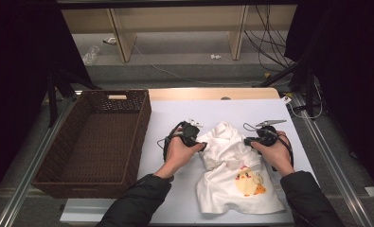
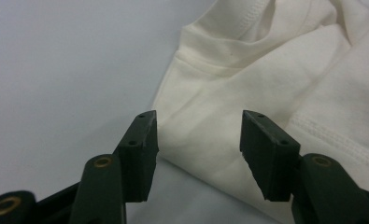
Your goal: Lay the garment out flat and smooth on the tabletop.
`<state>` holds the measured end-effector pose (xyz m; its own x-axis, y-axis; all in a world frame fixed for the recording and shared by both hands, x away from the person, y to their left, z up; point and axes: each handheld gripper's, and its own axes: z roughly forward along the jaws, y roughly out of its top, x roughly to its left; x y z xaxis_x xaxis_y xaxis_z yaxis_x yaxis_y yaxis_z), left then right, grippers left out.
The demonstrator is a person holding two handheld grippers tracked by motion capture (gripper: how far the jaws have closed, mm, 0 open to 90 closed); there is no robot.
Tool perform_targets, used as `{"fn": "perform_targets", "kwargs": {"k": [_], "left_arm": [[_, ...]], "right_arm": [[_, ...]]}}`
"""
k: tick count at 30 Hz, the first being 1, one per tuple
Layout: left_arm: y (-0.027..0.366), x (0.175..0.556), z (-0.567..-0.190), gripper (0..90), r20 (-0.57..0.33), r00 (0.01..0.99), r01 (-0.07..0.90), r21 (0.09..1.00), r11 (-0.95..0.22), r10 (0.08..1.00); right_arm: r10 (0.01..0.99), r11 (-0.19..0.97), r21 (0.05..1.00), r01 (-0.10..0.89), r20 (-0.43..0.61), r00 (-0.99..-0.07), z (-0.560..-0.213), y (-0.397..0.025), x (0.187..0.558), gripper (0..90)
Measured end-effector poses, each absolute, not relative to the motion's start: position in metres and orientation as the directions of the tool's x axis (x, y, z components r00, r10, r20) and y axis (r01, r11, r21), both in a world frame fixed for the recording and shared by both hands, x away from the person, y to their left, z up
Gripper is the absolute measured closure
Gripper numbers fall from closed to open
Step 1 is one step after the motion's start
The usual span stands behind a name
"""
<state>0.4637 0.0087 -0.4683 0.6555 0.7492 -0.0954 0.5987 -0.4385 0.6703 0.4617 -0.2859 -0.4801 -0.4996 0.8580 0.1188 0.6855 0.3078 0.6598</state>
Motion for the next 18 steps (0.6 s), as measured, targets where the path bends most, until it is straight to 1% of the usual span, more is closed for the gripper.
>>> {"fn": "perform_targets", "kwargs": {"k": [3,6,12,14,15,18], "left_arm": [[0.009,0.461,-0.468,46.6,-0.095,0.666,0.593,0.67,-0.447,0.74],[0.008,0.458,-0.47,46.6,-0.1,0.677,0.588,0.67,-0.454,0.729],[0.002,0.458,-0.473,46.6,-0.098,0.687,0.585,0.662,-0.468,0.721],[0.001,0.458,-0.472,46.6,-0.103,0.687,0.586,0.664,-0.464,0.72],[0.0,0.459,-0.471,46.6,-0.104,0.684,0.585,0.669,-0.459,0.722],[-0.001,0.463,-0.467,46.5,-0.099,0.681,0.583,0.673,-0.455,0.726]], "right_arm": [[0.855,0.308,0.651,0.694,0.132,-0.502,-0.477,-0.285,0.451,86.2],[0.848,0.338,0.629,0.7,0.12,-0.517,-0.473,-0.284,0.436,86.3],[0.833,0.415,0.55,0.725,0.09,-0.545,-0.461,-0.291,0.409,85.8],[0.833,0.414,0.538,0.734,0.101,-0.544,-0.459,-0.294,0.406,83.6],[0.836,0.406,0.544,0.735,0.104,-0.539,-0.457,-0.297,0.407,80.9],[0.868,0.337,0.595,0.73,0.104,-0.486,-0.447,-0.309,0.414,74.0]]}}
